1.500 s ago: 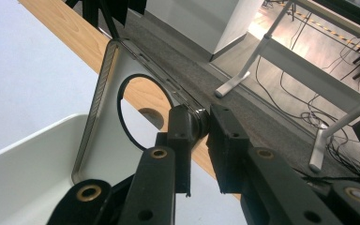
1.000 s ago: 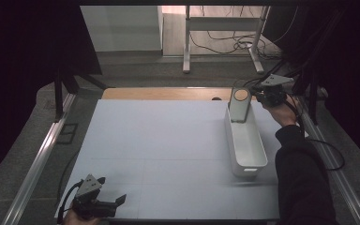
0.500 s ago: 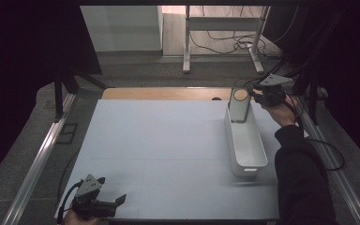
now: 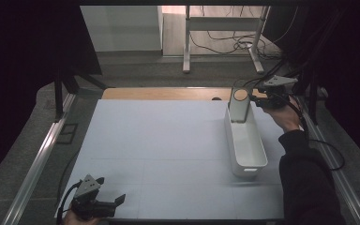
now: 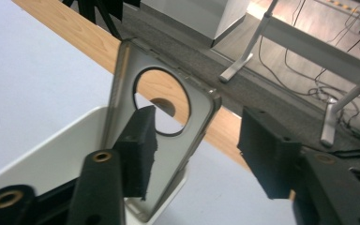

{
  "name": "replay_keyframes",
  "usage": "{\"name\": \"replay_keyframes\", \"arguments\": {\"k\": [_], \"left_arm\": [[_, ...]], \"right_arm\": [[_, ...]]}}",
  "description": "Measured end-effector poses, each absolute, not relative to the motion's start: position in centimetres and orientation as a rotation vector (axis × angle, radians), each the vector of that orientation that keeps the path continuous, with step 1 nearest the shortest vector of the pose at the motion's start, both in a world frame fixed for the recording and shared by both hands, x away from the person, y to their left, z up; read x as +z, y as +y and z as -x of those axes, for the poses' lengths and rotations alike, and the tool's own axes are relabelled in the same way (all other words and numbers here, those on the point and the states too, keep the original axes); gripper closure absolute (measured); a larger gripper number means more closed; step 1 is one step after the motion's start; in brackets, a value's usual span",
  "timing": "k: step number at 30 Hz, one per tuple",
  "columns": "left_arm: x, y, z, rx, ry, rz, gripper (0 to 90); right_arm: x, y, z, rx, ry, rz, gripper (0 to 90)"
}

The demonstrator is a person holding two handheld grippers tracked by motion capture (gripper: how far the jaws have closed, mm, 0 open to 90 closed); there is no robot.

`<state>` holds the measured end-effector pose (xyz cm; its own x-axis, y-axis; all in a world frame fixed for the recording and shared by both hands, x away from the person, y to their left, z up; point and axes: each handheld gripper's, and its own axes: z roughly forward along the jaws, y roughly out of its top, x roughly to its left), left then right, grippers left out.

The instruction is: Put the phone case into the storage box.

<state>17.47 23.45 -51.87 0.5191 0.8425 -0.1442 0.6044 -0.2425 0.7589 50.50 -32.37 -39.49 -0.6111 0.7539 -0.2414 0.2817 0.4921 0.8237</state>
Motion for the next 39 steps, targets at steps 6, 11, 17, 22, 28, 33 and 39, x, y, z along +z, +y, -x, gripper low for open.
{"name": "replay_keyframes", "arguments": {"k": [6,11,17,22,28,33,39], "left_arm": [[-51.9,23.6,-17.4,0.394,1.190,-1.948,0.0],[-51.9,23.6,-17.4,0.398,1.188,-1.950,0.0],[-51.9,23.6,-17.4,0.400,1.195,-1.946,0.0],[-51.9,23.6,-17.4,0.417,1.210,-1.943,0.0],[-51.9,23.7,-17.3,0.428,1.209,-1.943,0.0],[-51.8,23.6,-17.3,0.428,1.204,-1.948,0.0],[-51.9,23.7,-17.3,0.427,1.202,-1.948,0.0]], "right_arm": [[-39.2,-32.3,-49.4,1.034,2.160,-0.883,39.7],[-39.1,-32.1,-48.0,1.037,2.172,-0.910,36.4],[-39.0,-31.7,-46.3,1.059,2.194,-0.937,35.3],[-39.0,-31.1,-44.8,1.080,2.211,-0.953,33.1],[-39.1,-30.5,-42.8,1.114,2.213,-0.992,29.8],[-39.6,-30.0,-41.4,1.101,2.230,-1.013,27.0],[-40.2,-29.7,-40.0,1.117,2.239,-1.038,27.2]]}}
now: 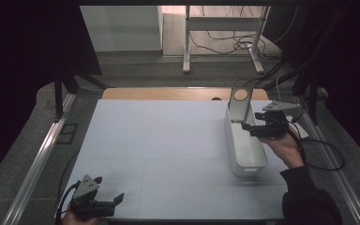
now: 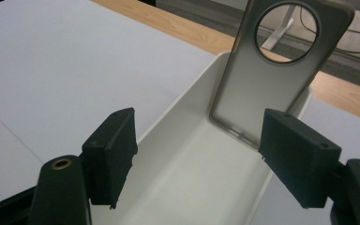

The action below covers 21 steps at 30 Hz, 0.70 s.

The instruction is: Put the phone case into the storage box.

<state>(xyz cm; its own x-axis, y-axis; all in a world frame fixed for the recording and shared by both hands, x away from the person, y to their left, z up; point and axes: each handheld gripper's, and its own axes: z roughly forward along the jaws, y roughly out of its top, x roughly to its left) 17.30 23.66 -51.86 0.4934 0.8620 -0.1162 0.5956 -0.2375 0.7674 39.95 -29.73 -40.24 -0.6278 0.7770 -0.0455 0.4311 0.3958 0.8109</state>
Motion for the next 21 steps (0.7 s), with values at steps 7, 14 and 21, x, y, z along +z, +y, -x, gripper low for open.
{"name": "replay_keyframes", "arguments": {"k": [7,14,21], "left_arm": [[-51.9,23.7,-17.3,0.425,1.202,-1.948,0.0],[-51.9,23.6,-17.3,0.428,1.201,-1.952,0.0],[-51.9,23.6,-17.3,0.428,1.204,-1.953,0.0]], "right_arm": [[-40.7,-29.7,-38.8,1.116,2.255,-1.082,23.4],[-40.9,-29.8,-37.7,1.133,2.263,-1.124,18.3],[-41.0,-29.9,-36.6,1.141,2.265,-1.151,13.2]]}}
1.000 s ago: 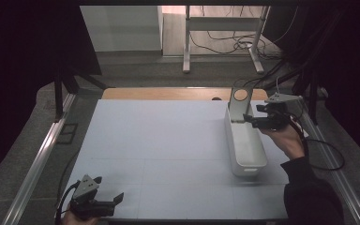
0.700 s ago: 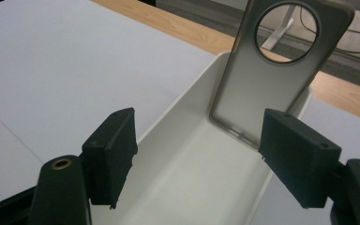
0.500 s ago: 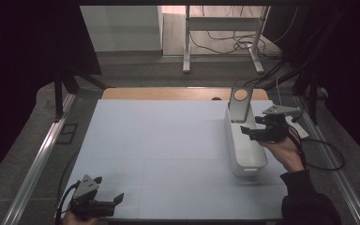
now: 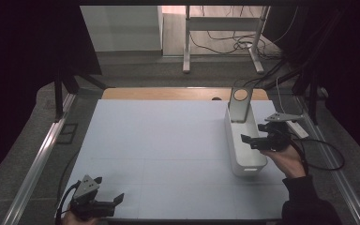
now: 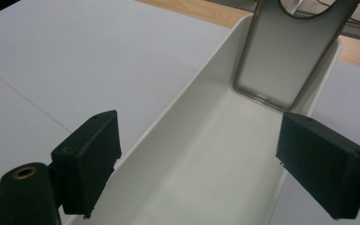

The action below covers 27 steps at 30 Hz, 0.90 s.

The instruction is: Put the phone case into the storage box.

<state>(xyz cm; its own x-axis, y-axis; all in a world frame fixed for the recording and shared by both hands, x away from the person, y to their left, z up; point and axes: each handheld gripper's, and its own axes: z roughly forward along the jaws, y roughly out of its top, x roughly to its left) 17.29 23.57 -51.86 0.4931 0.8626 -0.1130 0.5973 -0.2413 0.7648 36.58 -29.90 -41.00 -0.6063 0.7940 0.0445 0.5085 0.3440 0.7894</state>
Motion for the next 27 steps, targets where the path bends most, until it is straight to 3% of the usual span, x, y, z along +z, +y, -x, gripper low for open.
{"name": "replay_keyframes", "arguments": {"k": [12,27], "left_arm": [[-51.9,23.6,-17.4,0.426,1.210,-1.951,0.0],[-51.8,23.6,-17.3,0.425,1.199,-1.944,0.0]], "right_arm": [[-41.5,-29.4,-33.9,1.102,2.287,-1.134,4.0],[-41.6,-29.7,-30.2,1.117,2.285,-1.104,0.0]]}}
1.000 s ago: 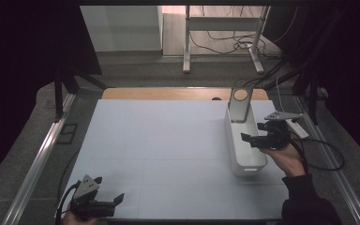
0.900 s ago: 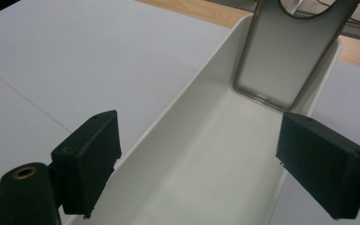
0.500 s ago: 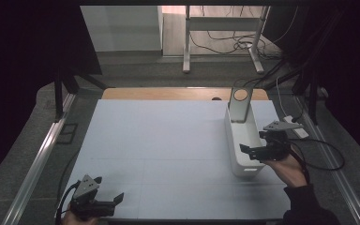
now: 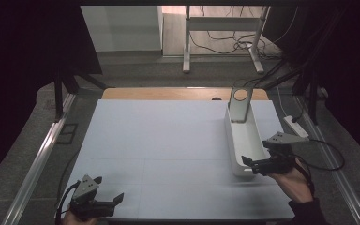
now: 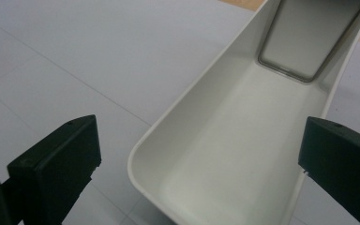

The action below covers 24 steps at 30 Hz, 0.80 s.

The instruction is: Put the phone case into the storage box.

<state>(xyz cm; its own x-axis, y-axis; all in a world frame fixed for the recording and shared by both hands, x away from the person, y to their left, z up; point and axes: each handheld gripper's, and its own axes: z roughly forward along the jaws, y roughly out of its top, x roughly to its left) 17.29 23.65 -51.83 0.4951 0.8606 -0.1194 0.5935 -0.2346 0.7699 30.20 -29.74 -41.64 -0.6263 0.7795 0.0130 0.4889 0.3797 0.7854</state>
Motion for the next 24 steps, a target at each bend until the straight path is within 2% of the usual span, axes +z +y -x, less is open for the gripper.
{"name": "replay_keyframes", "arguments": {"k": [24], "left_arm": [[-51.8,23.5,-17.2,0.428,1.201,-1.950,0.0]], "right_arm": [[-43.1,-32.3,-25.1,1.083,2.214,-1.136,0.0]]}}
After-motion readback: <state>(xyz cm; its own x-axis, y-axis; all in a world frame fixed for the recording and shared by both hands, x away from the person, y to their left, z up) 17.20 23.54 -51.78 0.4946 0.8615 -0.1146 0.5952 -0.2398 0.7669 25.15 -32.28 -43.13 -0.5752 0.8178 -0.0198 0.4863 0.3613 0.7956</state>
